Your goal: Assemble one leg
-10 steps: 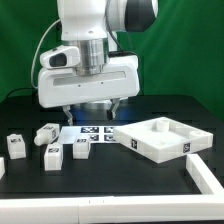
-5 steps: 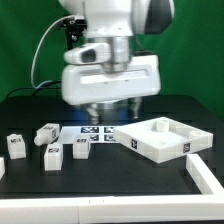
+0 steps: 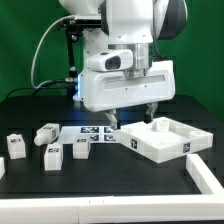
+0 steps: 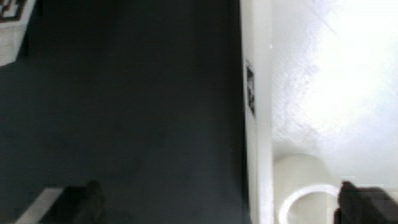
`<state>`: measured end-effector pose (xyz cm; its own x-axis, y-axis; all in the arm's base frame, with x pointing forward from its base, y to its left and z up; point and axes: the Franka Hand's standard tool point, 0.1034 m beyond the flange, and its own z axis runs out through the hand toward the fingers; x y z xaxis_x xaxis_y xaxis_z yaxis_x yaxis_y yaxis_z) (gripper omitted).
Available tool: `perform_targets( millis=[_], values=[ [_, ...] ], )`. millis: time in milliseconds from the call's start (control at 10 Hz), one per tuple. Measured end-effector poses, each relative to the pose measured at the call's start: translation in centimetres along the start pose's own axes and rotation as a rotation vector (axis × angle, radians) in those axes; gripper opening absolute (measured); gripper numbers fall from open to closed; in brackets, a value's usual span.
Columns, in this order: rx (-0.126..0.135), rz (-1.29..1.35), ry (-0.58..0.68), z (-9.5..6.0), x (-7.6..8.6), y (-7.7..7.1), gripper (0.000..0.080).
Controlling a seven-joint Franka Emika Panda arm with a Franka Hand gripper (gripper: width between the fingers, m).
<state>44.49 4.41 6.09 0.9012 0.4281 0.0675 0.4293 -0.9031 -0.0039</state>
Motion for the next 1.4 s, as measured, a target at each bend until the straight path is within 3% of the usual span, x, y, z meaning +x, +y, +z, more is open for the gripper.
perform_targets(
  millis=[200, 400, 700, 800, 900, 1000, 1100, 1200, 1400],
  values=[
    [-0.023, 0.000, 0.013, 3.0, -1.0, -0.7, 0.0649],
    [-0.025, 0.001, 0.010, 5.1, -1.5, -1.7, 0.0649],
    [-0.024, 0.005, 0.008, 5.3, -1.5, -1.9, 0.0622],
    [-0.024, 0.005, 0.007, 5.3, -1.5, -1.9, 0.0449],
    [-0.024, 0.005, 0.007, 5.3, -1.5, -1.9, 0.0449],
    [-0.024, 0.005, 0.007, 5.3, -1.5, -1.9, 0.0249],
    [-0.024, 0.005, 0.007, 5.3, -1.5, -1.9, 0.0114],
    [-0.023, 0.029, 0.004, 4.9, -1.7, -1.3, 0.0051],
    [-0.038, 0.166, 0.022, 1.9, -2.6, 1.7, 0.0049]
  ],
)
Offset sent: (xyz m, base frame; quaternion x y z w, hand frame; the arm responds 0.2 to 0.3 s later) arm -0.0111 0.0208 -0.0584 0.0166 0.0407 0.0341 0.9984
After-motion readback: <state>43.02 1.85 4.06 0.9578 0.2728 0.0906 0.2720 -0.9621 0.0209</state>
